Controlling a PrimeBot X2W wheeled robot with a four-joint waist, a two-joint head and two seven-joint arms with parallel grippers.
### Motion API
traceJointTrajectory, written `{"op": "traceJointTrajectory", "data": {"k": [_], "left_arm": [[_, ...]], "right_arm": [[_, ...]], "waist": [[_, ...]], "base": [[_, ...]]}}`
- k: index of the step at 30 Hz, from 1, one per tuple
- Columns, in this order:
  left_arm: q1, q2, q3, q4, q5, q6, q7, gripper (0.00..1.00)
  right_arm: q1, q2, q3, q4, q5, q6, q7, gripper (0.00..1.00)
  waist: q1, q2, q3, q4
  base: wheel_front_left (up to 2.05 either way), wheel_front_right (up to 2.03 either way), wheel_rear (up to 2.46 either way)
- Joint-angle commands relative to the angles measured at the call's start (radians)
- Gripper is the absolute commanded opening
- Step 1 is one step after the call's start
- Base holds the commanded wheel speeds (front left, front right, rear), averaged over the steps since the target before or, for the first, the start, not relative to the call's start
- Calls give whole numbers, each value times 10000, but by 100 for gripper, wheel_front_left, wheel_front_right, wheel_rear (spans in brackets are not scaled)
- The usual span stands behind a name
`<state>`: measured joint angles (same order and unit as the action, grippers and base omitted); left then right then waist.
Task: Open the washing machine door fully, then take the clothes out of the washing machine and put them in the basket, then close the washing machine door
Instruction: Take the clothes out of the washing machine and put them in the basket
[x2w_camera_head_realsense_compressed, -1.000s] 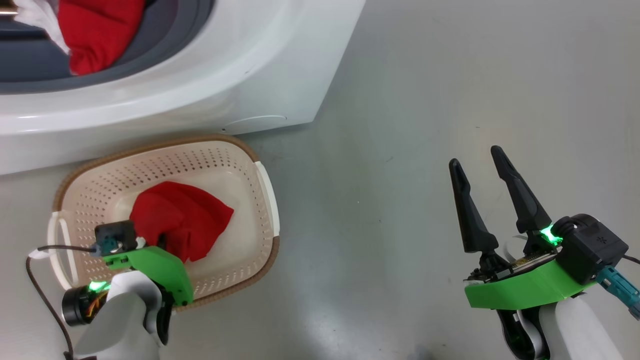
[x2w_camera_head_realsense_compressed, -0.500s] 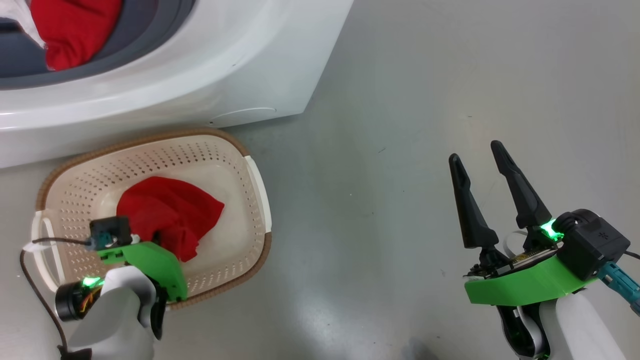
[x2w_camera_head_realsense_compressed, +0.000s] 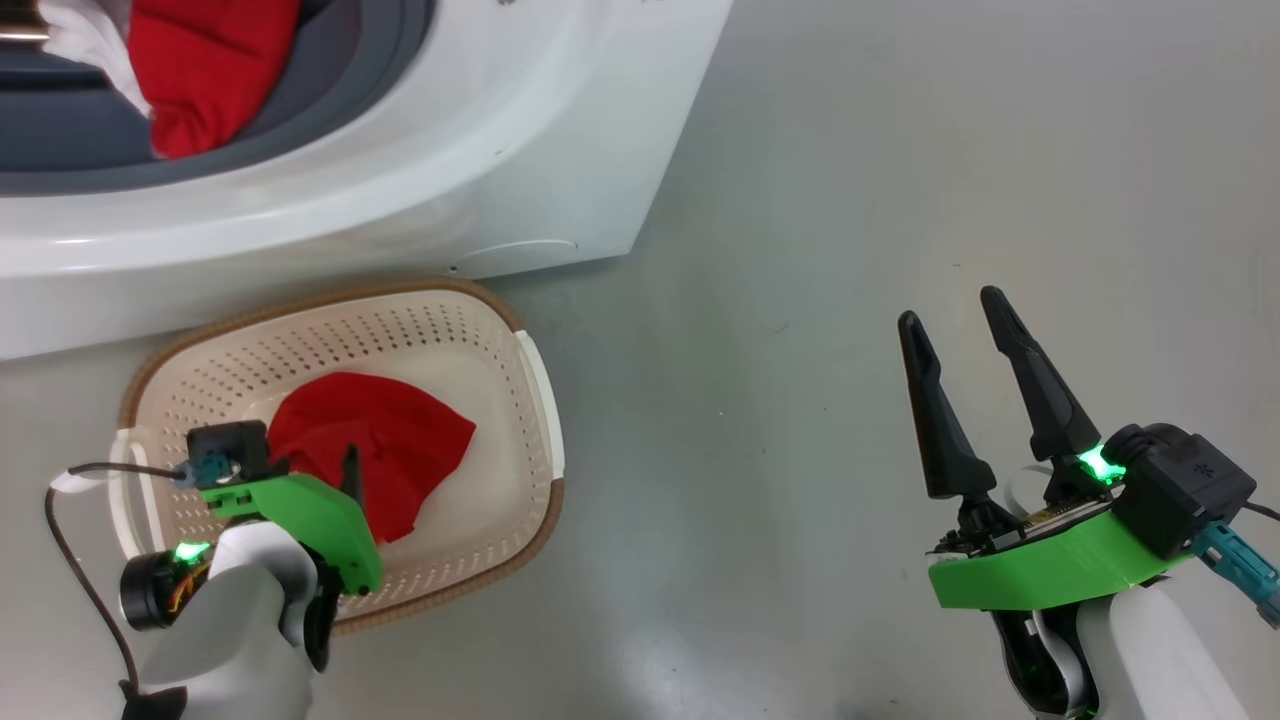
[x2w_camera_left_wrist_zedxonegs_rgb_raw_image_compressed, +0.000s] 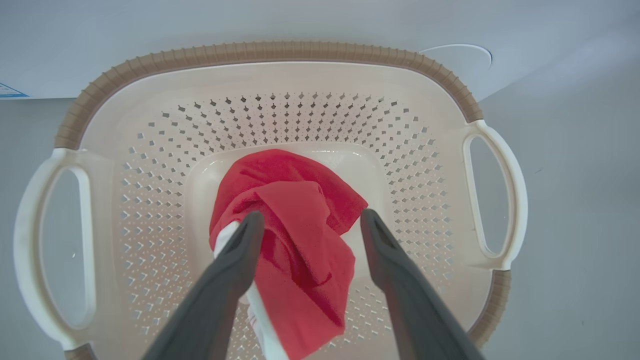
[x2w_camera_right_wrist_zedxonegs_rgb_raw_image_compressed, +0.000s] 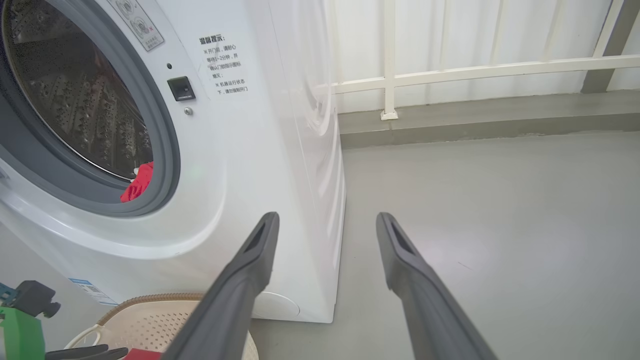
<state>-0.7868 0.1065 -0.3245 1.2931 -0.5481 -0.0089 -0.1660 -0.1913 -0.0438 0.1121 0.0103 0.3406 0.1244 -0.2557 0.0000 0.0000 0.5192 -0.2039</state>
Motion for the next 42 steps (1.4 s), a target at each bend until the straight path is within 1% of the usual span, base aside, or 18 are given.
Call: {"op": "traceJointTrajectory", "data": {"k": [1,10,16,18,22,23,26,30,35,36,40,42], "left_arm": [[-77,218,170,-64,-132,-83,-56,100],[-99,137,378,-373,-414,-329,-726,100],[205,87,452,-1284,-378,-462,-938,100],[400,135,536,-1945,-273,-403,-950,100],[1145,223,818,-3608,92,-71,-954,100],[1145,223,818,-3608,92,-71,-954,100],[1780,266,986,-4862,434,138,-955,100],[2580,250,1213,-6430,779,295,-956,100],[3510,245,1453,-8172,1372,684,-957,100],[3875,222,1509,-8742,1589,821,-957,100],[4535,146,1636,-9728,1883,997,-957,100],[4816,136,1636,-10129,2024,997,-957,100]], "right_arm": [[-47,-64,199,-178,37,63,-61,100],[60,-64,197,-61,40,63,-61,100],[178,-64,220,1,16,63,-61,100],[212,-64,220,24,25,63,-61,100],[288,-64,227,65,29,63,-61,100],[288,-64,227,65,29,63,-61,100],[357,-64,225,107,19,63,-61,100],[487,-64,178,161,-5,63,-61,100],[642,-64,142,200,-63,63,-61,100],[709,-64,117,213,-95,63,-61,100],[850,-64,58,231,-177,63,-61,100],[925,-64,25,219,-212,63,-61,100]], "waist": [[0,0,-180,124],[0,0,-753,423],[0,0,-1243,584],[0,0,-1400,627],[0,0,-1714,672],[0,0,-1714,672],[0,0,-1934,682],[0,0,-2239,721],[0,0,-2634,784],[0,0,-2794,822],[0,0,-3093,922],[0,0,-3212,978]], "base": [[0,0,0],[0,0,0],[0,0,0],[0,0,0],[0,0,0],[0,0,0],[0,0,0],[0,0,0],[0,0,0],[0,0,0],[0,0,0],[0,0,0]]}}
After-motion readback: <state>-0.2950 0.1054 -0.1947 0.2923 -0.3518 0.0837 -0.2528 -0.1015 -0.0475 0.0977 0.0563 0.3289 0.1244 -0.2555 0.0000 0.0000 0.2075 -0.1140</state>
